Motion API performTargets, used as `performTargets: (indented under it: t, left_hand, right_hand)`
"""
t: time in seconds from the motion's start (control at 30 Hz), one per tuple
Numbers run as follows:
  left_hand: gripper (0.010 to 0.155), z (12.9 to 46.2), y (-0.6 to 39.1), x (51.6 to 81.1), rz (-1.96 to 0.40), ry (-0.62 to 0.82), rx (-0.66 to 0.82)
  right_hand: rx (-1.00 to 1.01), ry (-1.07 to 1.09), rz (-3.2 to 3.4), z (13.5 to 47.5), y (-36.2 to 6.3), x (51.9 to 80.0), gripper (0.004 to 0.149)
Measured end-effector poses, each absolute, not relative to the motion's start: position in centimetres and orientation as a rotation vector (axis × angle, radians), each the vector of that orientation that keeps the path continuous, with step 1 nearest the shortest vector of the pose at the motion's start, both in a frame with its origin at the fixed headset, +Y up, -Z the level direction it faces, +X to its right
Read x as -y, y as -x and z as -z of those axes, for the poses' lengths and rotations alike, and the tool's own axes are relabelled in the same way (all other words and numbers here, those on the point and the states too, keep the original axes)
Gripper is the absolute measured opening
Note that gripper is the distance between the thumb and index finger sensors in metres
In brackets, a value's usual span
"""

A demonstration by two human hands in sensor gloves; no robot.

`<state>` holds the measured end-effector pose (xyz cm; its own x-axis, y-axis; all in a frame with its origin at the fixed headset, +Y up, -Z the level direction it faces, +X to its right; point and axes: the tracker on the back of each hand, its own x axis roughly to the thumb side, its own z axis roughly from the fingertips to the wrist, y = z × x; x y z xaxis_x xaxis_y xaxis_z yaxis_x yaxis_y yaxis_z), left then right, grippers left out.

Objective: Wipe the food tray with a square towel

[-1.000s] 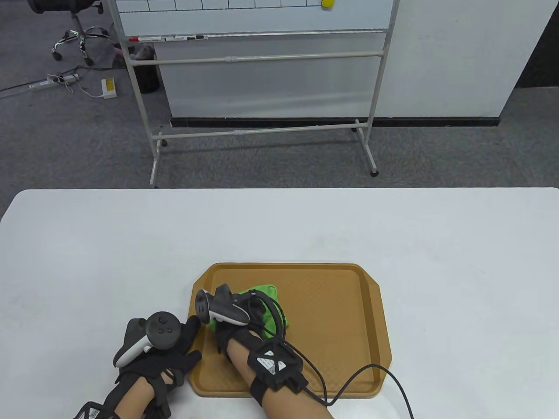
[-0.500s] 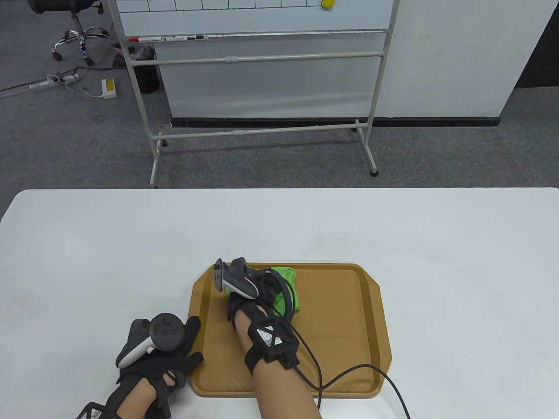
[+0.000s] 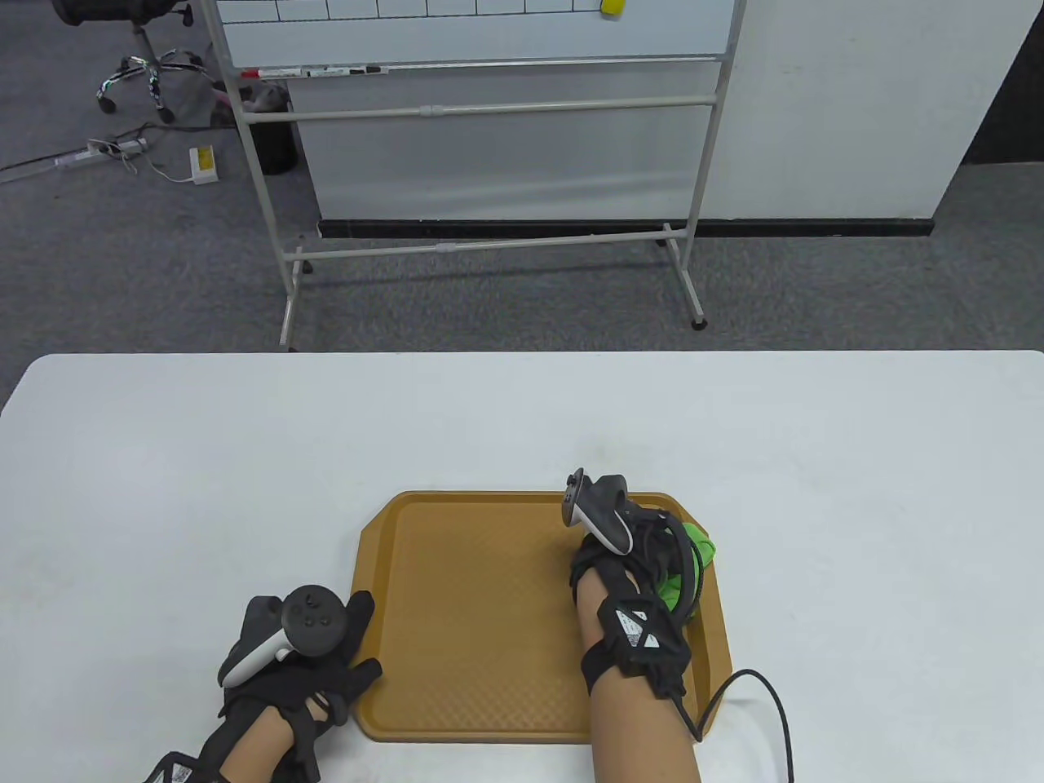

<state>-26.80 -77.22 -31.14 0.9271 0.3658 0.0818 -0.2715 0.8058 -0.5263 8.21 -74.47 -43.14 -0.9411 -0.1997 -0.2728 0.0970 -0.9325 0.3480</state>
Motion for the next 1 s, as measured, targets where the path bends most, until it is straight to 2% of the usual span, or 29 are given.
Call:
performTargets:
  t: [0.17, 0.43, 0.53, 0.63, 0.77, 1.0]
  left_hand:
    - [0.081, 31.2, 27.0, 77.3, -0.356, 0.536, 0.188]
    - [0.081, 31.2, 26.9, 77.3, -0.349, 0.538, 0.185]
    - [0.082, 31.2, 26.9, 77.3, -0.345, 0.538, 0.185]
    - [0.082, 31.2, 26.9, 77.3, -0.347, 0.538, 0.183]
    - [0.082, 31.1, 26.8, 77.3, -0.346, 0.536, 0.181]
    - [0.082, 31.1, 26.8, 77.4, -0.344, 0.536, 0.183]
  right_hand:
    - [0.507, -0.221, 2.856, 40.5, -7.9, 74.3, 0.060]
    - [0.569, 0.069, 2.933, 31.6, -8.1, 74.1, 0.061]
    - [0.553, 0.097, 2.951, 30.4, -8.0, 74.3, 0.061]
    - [0.549, 0.087, 2.938, 30.8, -7.4, 74.4, 0.060]
    - [0.557, 0.215, 2.923, 30.5, -3.6, 74.5, 0.060]
    - [0.526, 0.546, 2.847, 29.4, 6.1, 75.0, 0.061]
